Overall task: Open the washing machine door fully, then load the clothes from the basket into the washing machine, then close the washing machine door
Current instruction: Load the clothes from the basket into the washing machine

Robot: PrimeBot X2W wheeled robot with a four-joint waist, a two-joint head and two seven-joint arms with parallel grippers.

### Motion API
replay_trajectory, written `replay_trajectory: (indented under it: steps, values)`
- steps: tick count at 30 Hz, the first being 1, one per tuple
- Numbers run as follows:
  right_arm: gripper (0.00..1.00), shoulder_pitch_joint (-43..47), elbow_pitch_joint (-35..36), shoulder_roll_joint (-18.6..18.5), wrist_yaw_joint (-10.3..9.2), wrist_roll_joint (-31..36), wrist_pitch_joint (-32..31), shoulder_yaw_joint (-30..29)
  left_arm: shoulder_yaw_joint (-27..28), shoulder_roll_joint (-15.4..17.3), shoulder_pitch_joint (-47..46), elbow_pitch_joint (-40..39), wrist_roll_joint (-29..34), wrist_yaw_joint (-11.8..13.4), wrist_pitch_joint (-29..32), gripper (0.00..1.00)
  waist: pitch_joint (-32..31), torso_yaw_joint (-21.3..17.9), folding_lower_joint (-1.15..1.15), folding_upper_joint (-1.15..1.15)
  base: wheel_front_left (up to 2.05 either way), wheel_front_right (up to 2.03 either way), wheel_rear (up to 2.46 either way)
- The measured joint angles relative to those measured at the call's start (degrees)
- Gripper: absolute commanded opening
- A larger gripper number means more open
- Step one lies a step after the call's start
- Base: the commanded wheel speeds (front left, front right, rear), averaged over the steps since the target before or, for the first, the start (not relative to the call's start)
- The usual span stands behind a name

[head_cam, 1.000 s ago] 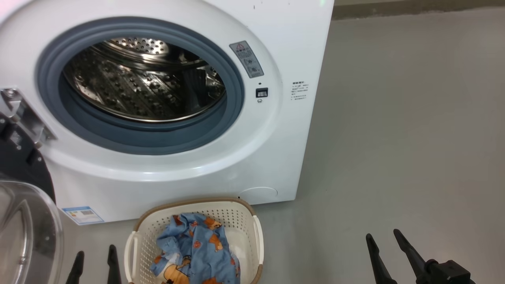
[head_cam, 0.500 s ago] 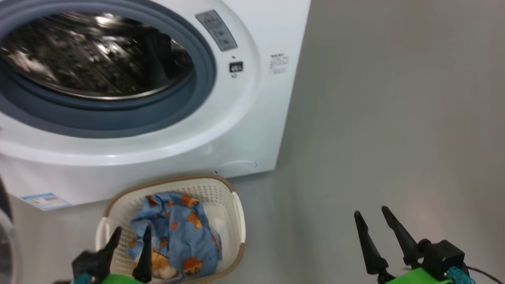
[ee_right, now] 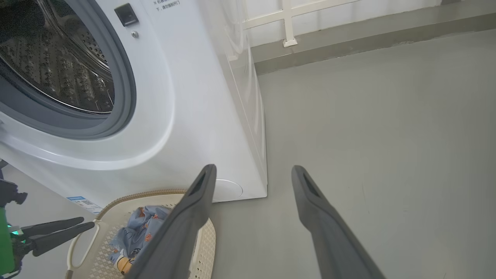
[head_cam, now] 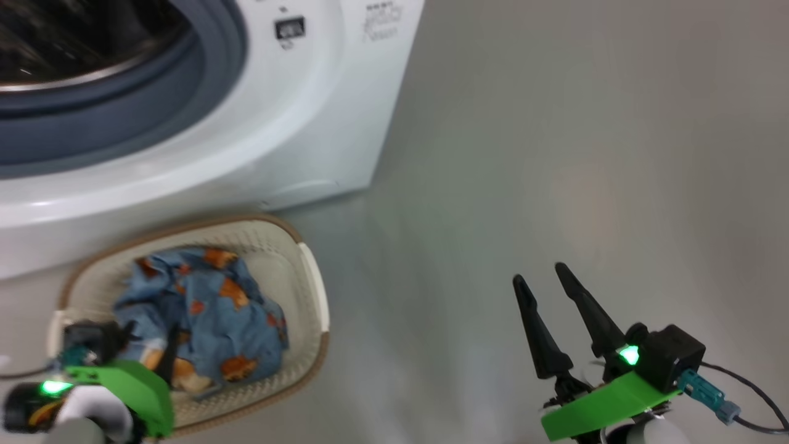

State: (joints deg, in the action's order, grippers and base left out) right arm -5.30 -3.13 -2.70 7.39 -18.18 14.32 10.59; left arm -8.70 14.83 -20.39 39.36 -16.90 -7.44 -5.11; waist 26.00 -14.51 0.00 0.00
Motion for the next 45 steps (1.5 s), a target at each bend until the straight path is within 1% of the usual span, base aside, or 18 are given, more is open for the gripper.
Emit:
replay_trajectory:
  steps: [4, 10, 11, 14, 24, 29, 34, 35, 36, 37, 40, 45]
  values:
    - [1.00, -1.9, 0.6, 0.0, 0.00, -0.7, 0.0, 1.6, -0.6, 2.8, -4.2, 4.9, -2.4, -0.1, 0.9, 1.00, 4.4, -1.9, 0.00, 0.00, 0.00, 0.00, 0.00]
    - [1.00, -4.5, 2.4, 0.0, 0.00, -3.0, 0.0, 2.9, -0.9, 5.9, -10.0, 11.3, -4.6, -0.1, 1.0, 1.00, 10.6, -4.7, 0.00, 0.00, 0.00, 0.00, 0.00]
    - [1.00, -4.5, 2.4, 0.0, 0.00, -3.0, 0.0, 2.9, -0.9, 5.9, -10.0, 11.3, -4.6, -0.1, 1.0, 1.00, 10.6, -4.7, 0.00, 0.00, 0.00, 0.00, 0.00]
    - [1.00, -5.1, 2.9, 0.0, 0.00, -3.2, 0.0, 3.3, -1.3, 7.3, -12.4, 13.5, -5.3, -0.1, 0.1, 1.00, 13.4, -5.9, 0.00, 0.00, 0.00, 0.00, 0.00]
    - [1.00, -5.8, 4.1, 0.1, 0.00, -3.7, 0.0, 3.5, -4.1, 9.3, -20.8, 17.9, -6.7, -0.1, -1.9, 1.00, 21.3, -8.9, 0.00, 0.00, 0.00, 0.00, 0.00]
    - [1.00, -6.8, 4.7, 0.3, 0.00, -3.8, 0.0, 3.7, -6.2, 9.8, -23.7, 19.3, -6.9, -0.1, -2.5, 1.00, 24.1, -9.9, 0.00, 0.00, 0.00, 0.00, 0.00]
    - [1.00, -6.9, 5.3, 0.3, 0.00, -3.8, 0.0, 3.7, -7.7, 11.0, -26.2, 22.1, -6.1, 0.0, -3.7, 1.00, 26.1, -10.7, 0.00, 0.00, 0.00, 0.00, 0.00]
    - [1.00, -6.9, 5.3, 0.3, 0.00, -3.8, 0.0, 3.6, -8.1, 11.0, -26.7, 22.7, -5.5, 0.1, -3.9, 0.76, 26.3, -10.8, 0.00, 0.00, 0.00, 0.00, 0.00]
    - [1.00, -6.9, 5.3, 0.4, 0.00, -3.8, 0.2, 3.5, -8.6, 10.9, -27.1, 23.1, -5.2, 0.1, -4.1, 0.07, 26.6, -10.8, 0.00, 0.00, 0.00, 0.00, 0.00]
    - [1.00, -6.9, 5.3, 0.4, 0.00, -3.8, 0.3, 3.5, -9.0, 10.9, -27.4, 23.6, -4.9, 0.1, -4.4, 0.00, 26.8, -10.8, 0.00, 0.00, 0.00, 0.00, 0.00]
    - [1.00, -7.0, 5.3, 0.4, 0.00, -3.8, 0.3, 3.2, -9.8, 10.2, -28.0, 24.9, -4.5, 0.1, -5.3, 0.00, 26.9, -10.3, 0.00, 0.00, 0.00, 0.00, 0.00]
    - [1.00, -8.0, 4.5, 0.4, 0.00, -3.8, 0.3, 2.1, -10.2, 7.6, -27.9, 26.4, -4.7, 0.1, -7.6, 0.00, 25.6, -8.9, 0.00, 0.00, 0.00, 0.00, 0.00]
